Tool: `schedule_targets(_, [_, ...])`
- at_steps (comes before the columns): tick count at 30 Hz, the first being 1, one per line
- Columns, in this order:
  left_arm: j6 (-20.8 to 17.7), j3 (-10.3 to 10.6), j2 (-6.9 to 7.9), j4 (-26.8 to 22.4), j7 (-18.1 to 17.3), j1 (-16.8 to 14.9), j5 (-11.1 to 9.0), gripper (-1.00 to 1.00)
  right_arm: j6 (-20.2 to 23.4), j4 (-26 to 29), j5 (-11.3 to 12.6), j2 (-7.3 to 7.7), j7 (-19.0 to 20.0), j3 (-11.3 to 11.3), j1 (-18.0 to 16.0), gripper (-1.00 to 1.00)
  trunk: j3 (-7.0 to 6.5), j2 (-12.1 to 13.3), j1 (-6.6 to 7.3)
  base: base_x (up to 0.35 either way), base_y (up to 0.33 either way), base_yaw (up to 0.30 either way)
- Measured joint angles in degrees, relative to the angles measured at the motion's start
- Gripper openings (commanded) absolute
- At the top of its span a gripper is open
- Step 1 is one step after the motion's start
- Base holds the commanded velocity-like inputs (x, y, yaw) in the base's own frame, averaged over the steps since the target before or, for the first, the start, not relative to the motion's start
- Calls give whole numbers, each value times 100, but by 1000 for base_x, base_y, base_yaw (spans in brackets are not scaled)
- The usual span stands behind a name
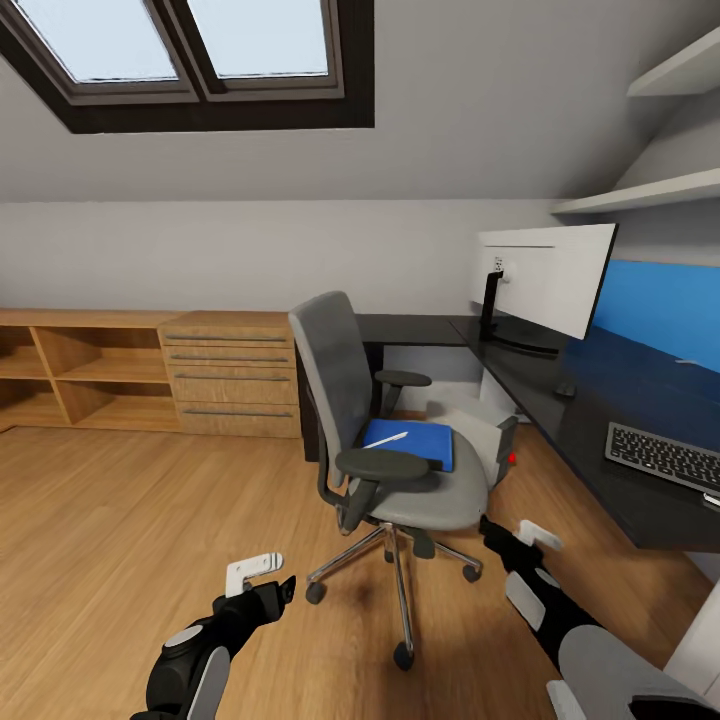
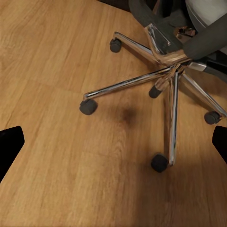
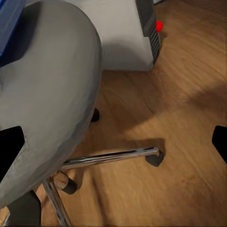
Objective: In the bedroom, organize the workspace by keeping the computer under the desk, ensuring the monitor is on the desk, placing the keyboard on the desk next to the monitor, placing the mouse on the desk next to the keyboard, moving the folder from the swivel chair onto the desk next to the mouse, stacking the notebook on top of the folder with the pen on top of the notebook, and positioning the swivel chair next to the desk.
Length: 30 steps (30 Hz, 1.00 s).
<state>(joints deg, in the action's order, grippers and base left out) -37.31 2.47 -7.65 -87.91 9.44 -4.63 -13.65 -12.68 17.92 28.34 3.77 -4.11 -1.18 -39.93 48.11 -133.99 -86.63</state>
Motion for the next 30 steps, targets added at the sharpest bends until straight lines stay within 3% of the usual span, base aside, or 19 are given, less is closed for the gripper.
schedule_targets(2, [0, -3, 0, 0, -1, 0, 1, 100, 118, 0, 318, 43, 234, -4, -27, 100, 0, 0, 0, 0, 0, 0])
schedule_targets(7, [0, -5, 0, 0, 1, 0, 0, 100, 233, 2, 680, 160, 565, -10, -46, 100, 0, 0, 0, 0, 0, 0])
schedule_targets(13, [2, -6, 0, 0, 6, 0, 2, 100, 581, 3, 1527, 398, 1102, -152, -53, 100, 0, 0, 0, 0, 0, 0])
schedule_targets(18, [1, -6, 0, 0, 7, 0, 2, 100, 831, 2, 1894, 583, 1465, -189, -54, 100, 0, 0, 0, 0, 0, 0])
schedule_targets(26, [6, -12, 0, 0, 7, 0, 2, 100, 916, -14, 2294, 655, 1746, -212, -54, 100, 0, 0, 0, 0, 0, 0])
schedule_targets(29, [7, -30, 3, -5, 4, 0, 3, 100, 926, -40, 2750, 673, 1780, -212, -54, 100, 0, 0, 1, 90, 0, 0])
schedule_targets(30, [6, -37, 2, -6, 3, 0, 1, 100, 927, -42, 2796, 674, 1782, -211, -54, 100, 0, 0, 2, 210, 0, 0])
